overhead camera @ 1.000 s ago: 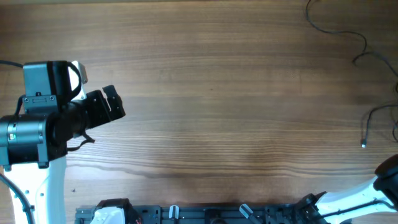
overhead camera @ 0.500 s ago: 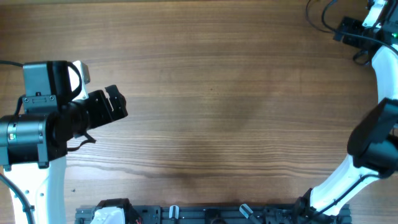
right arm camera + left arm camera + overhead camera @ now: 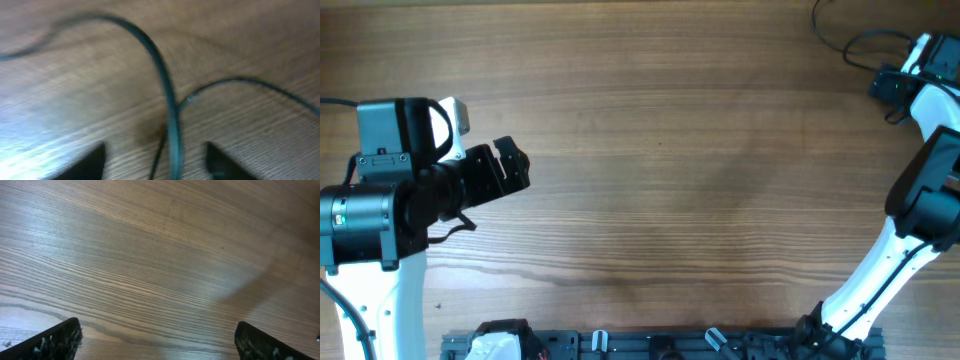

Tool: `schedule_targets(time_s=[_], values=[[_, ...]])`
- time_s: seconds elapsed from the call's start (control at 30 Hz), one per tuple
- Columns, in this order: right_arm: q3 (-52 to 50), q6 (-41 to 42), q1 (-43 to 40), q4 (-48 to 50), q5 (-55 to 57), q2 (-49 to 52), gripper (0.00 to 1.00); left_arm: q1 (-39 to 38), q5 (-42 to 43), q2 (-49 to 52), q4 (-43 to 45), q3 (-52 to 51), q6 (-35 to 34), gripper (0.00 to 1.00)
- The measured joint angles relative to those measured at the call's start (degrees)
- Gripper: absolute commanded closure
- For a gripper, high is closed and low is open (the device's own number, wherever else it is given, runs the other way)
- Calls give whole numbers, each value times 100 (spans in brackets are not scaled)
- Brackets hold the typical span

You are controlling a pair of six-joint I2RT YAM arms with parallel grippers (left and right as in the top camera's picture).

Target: Untangle cables

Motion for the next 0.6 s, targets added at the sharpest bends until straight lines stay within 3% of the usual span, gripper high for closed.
schedule_targets(time_s=[0.23,0.47,0.6], values=[[-55,155,-46,-262,22,-238,96,0,81,0,55,0,0,0],[-13,175,-1023,-710,22,-3375,96,0,81,0,90,0,2,0],[87,634,-2052,-1187,120,-4306,96,0,79,0,55,0,68,0]])
